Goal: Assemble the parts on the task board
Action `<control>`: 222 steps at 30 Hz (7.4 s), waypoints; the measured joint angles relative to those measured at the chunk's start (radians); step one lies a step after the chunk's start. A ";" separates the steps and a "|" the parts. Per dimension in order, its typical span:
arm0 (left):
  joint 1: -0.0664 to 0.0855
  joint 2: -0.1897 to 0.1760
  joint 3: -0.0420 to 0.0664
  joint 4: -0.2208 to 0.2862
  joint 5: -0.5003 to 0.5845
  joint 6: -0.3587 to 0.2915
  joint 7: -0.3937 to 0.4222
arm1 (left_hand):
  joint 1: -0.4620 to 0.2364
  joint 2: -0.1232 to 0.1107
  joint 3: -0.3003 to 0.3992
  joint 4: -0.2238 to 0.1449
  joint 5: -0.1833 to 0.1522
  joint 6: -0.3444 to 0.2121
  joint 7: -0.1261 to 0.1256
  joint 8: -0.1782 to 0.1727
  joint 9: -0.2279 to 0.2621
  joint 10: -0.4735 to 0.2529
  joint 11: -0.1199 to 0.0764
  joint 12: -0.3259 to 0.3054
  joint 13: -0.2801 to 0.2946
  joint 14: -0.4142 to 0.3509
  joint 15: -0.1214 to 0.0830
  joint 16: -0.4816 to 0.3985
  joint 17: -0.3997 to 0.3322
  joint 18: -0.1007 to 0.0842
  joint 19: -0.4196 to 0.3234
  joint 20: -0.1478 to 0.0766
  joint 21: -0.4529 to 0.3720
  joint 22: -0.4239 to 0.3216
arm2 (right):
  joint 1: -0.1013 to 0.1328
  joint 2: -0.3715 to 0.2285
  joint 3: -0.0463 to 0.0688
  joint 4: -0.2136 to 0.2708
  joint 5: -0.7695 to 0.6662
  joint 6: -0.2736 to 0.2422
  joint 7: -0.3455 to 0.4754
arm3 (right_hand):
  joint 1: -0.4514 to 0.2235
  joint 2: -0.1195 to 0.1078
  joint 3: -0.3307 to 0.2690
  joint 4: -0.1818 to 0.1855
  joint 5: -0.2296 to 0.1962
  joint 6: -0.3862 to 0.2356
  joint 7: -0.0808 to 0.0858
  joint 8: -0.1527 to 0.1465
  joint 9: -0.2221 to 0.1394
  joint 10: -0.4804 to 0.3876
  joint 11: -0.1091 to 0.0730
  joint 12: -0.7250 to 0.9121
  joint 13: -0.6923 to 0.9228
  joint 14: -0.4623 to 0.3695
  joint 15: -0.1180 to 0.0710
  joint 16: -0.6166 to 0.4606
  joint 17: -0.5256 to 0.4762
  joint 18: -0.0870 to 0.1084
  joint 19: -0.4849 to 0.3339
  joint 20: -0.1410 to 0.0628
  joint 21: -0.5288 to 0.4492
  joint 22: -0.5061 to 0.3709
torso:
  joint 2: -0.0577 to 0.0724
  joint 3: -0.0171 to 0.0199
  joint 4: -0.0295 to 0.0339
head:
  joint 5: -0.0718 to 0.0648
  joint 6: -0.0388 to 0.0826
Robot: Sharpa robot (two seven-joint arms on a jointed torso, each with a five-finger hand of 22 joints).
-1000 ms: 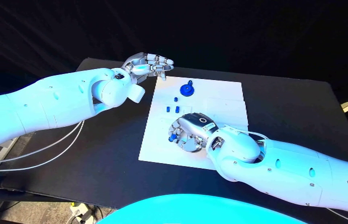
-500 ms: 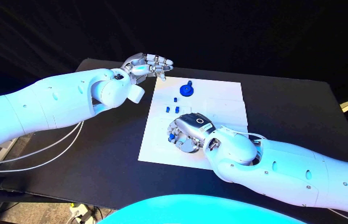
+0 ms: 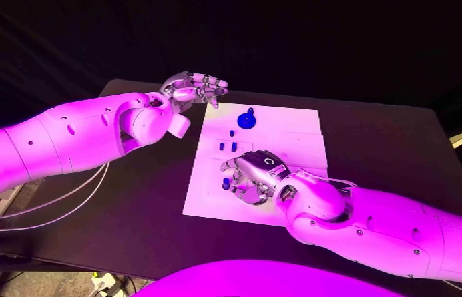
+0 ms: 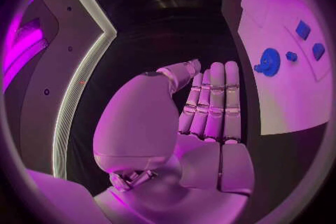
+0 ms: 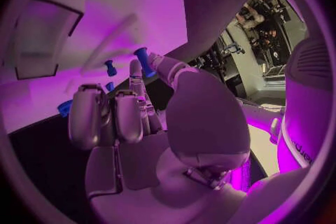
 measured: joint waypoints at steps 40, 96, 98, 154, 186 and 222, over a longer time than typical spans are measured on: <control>-0.012 -0.013 -0.005 0.019 0.006 -0.003 0.001 | 0.000 0.000 0.000 0.000 0.000 0.000 0.000 0.000 0.001 0.000 0.000 0.000 0.000 0.000 0.000 0.000 0.000 0.000 0.000 0.000 0.000 -0.001 | 0.090 -0.527 -0.012 0.198 0.463 -0.008 -0.141 | 0.005 0.087 -0.470 0.234 0.007 0.129 0.012 0.253 0.210 0.146 -0.019 1.272 1.159 0.017 -0.024 0.170 0.119 -0.032 -0.005 -0.016 0.233 0.000 | -0.019 -0.0037 -0.0342 | -0.107 0.035; -0.014 -0.025 -0.005 0.016 0.012 0.003 -0.008 | 0.000 0.000 0.000 0.000 0.000 0.000 0.000 0.000 0.002 -0.007 0.007 0.000 -0.002 0.000 0.000 0.000 0.000 0.000 0.000 0.000 -0.008 -0.006 | 0.014 -0.364 -0.012 0.110 0.445 -0.062 -0.181 | -0.008 0.208 -0.623 0.238 0.007 0.193 -0.008 0.254 0.236 0.168 -0.032 1.299 1.159 0.014 -0.029 0.183 0.119 -0.033 0.000 -0.022 0.271 0.000 | -0.018 -0.0093 -0.0121 | -0.101 0.022; -0.014 -0.025 -0.005 0.015 0.012 0.004 -0.009 | 0.000 0.000 0.000 0.000 0.000 0.000 0.000 0.000 0.002 -0.007 0.007 0.000 -0.002 0.000 0.000 0.000 0.000 0.000 0.000 0.000 -0.008 -0.006 | 0.014 -0.368 -0.013 0.126 0.462 -0.084 -0.175 | -0.005 0.211 -0.623 0.238 0.007 0.193 -0.008 0.254 0.231 0.168 -0.033 1.299 1.159 0.014 -0.029 0.183 0.119 -0.033 0.000 -0.022 0.272 0.000 | -0.018 -0.0093 -0.0104 | -0.102 0.023; -0.014 -0.025 -0.006 0.013 0.018 0.006 -0.023 | 0.000 0.000 -0.022 0.022 0.000 0.000 0.000 0.000 0.003 -0.007 0.007 0.007 -0.003 0.000 0.000 0.000 -0.001 0.000 0.000 0.000 -0.015 -0.010 | 0.053 -0.281 -0.009 0.120 0.500 -0.030 -0.232 | -0.057 0.233 -0.650 0.239 0.007 0.202 -0.017 0.257 0.255 0.174 -0.048 1.286 1.165 0.002 -0.041 0.184 0.119 -0.033 0.000 -0.022 0.283 0.000 | -0.014 -0.0149 0.0179 | -0.129 0.015; -0.014 -0.030 -0.006 0.013 0.018 0.007 -0.028 | 0.000 0.000 -0.022 0.022 0.000 0.000 0.000 0.000 0.003 -0.007 0.007 0.007 -0.003 0.000 0.000 0.000 -0.001 0.000 0.000 0.000 -0.015 -0.010 | 0.052 -0.308 -0.010 0.170 0.527 -0.044 -0.225 | -0.062 0.254 -0.652 0.237 0.007 0.209 -0.024 0.257 0.253 0.179 -0.054 1.286 1.166 -0.002 -0.055 0.184 0.119 -0.033 -0.003 -0.040 0.283 0.000 | -0.014 -0.0167 0.0252 | -0.133 0.012; -0.014 -0.031 -0.007 0.013 0.018 0.008 -0.031 | 0.000 0.000 -0.022 0.022 0.000 0.000 0.000 0.000 0.003 -0.007 0.007 0.007 -0.003 0.000 0.000 0.000 -0.005 0.000 0.000 0.000 -0.015 -0.010 | 0.052 -0.308 -0.010 0.163 0.551 -0.003 -0.270 | -0.127 0.318 -0.680 0.239 0.007 0.213 -0.028 0.269 0.259 0.179 -0.054 1.295 1.184 -0.002 -0.055 0.184 0.119 -0.033 -0.003 -0.040 0.283 0.000 | -0.013 -0.0172 0.0305 | -0.141 0.010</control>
